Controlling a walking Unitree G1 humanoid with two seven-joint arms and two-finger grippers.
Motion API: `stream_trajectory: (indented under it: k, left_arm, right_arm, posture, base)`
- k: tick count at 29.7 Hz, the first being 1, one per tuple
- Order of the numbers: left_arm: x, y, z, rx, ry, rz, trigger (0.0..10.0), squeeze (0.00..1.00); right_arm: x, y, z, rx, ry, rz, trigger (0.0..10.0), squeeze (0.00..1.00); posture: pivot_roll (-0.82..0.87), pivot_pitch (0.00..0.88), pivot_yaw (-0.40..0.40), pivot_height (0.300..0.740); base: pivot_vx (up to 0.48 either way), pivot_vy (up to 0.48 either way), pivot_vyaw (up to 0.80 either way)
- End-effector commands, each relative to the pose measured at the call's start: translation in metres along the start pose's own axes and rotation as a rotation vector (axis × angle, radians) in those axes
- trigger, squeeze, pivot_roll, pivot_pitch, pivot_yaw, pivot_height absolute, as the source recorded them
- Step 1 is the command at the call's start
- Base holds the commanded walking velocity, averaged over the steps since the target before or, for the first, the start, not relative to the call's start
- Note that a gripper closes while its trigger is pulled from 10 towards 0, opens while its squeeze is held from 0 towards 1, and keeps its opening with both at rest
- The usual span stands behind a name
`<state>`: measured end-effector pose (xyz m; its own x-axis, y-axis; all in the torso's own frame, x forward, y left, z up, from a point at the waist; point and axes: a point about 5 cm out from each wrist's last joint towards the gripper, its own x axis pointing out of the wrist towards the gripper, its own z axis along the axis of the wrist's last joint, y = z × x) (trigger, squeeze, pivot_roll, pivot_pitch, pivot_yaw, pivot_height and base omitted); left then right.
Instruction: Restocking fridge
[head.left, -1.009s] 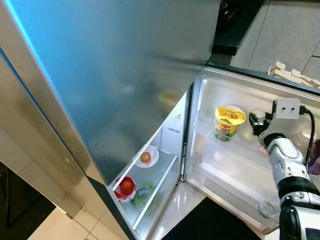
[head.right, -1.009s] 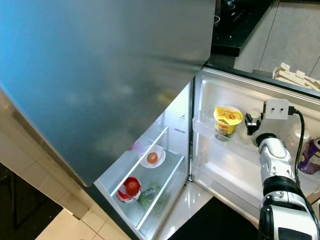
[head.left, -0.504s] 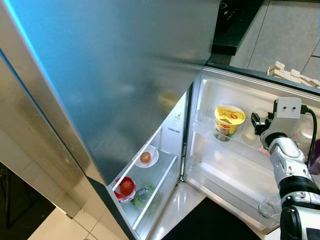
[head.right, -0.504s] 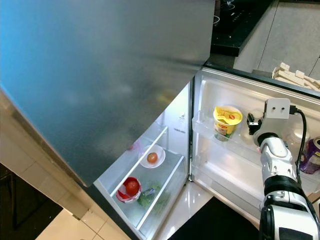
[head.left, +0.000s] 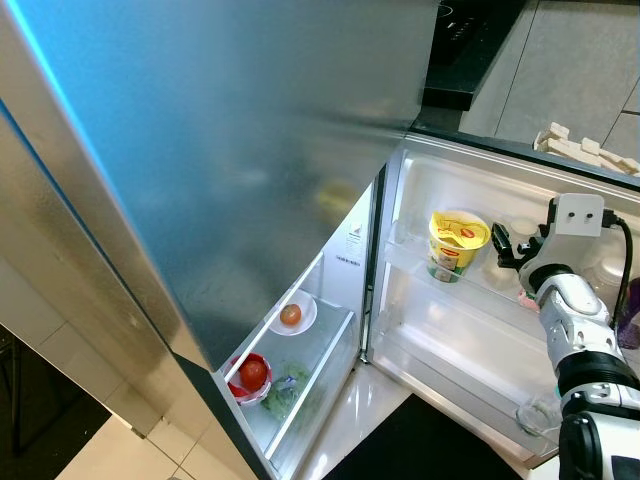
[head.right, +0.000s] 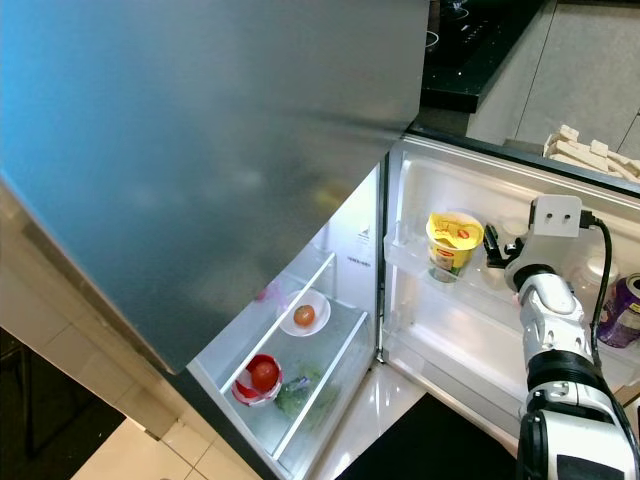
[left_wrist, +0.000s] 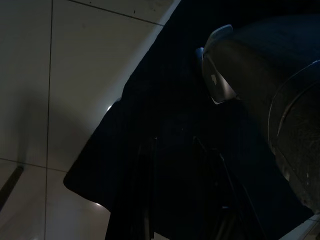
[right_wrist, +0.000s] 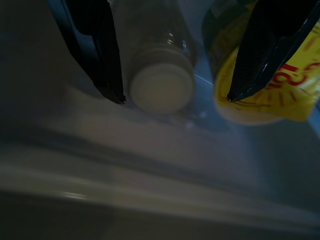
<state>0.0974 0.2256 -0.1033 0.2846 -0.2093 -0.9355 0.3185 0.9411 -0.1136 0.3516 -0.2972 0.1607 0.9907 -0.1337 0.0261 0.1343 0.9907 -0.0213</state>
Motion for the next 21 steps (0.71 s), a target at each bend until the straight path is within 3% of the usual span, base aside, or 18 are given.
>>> stream_trajectory:
  k: [1,13,18,19,21]
  left_arm:
    - [-0.003,0.005,-0.003,0.013,0.019,0.011,10.0,0.00]
    - [-0.002,0.004,-0.001,0.010,0.016,0.005,10.0,0.00]
    - [-0.001,0.002,0.000,0.008,0.015,-0.003,10.0,0.00]
    - [-0.001,0.002,0.000,0.008,0.015,-0.003,10.0,0.00]
    - [0.000,0.001,0.001,0.006,0.013,-0.003,10.0,0.00]
  right_arm:
    - [-0.004,0.001,0.004,0.021,-0.026,0.053,10.0,0.00]
    - [-0.031,-0.009,0.016,-0.058,-0.019,0.278,10.0,0.00]
    - [-0.057,0.003,0.005,-0.069,0.046,0.532,10.0,0.00]
    - [-0.057,0.003,0.005,-0.069,0.046,0.532,10.0,0.00]
    - [-0.075,0.016,-0.008,-0.037,0.097,0.685,10.0,0.00]
  posture:
    - [0.06,0.034,0.089,0.740]
    - [0.05,0.025,0.082,0.740]
    - [0.04,0.020,0.077,0.740]
    - [0.04,0.020,0.077,0.740]
    - [0.04,0.020,0.070,0.740]
  base:
    - [0.000,0.000,0.00]
    - [0.000,0.000,0.00]
    - [0.000,0.000,0.00]
    - [0.000,0.000,0.00]
    - [0.000,0.000,0.00]
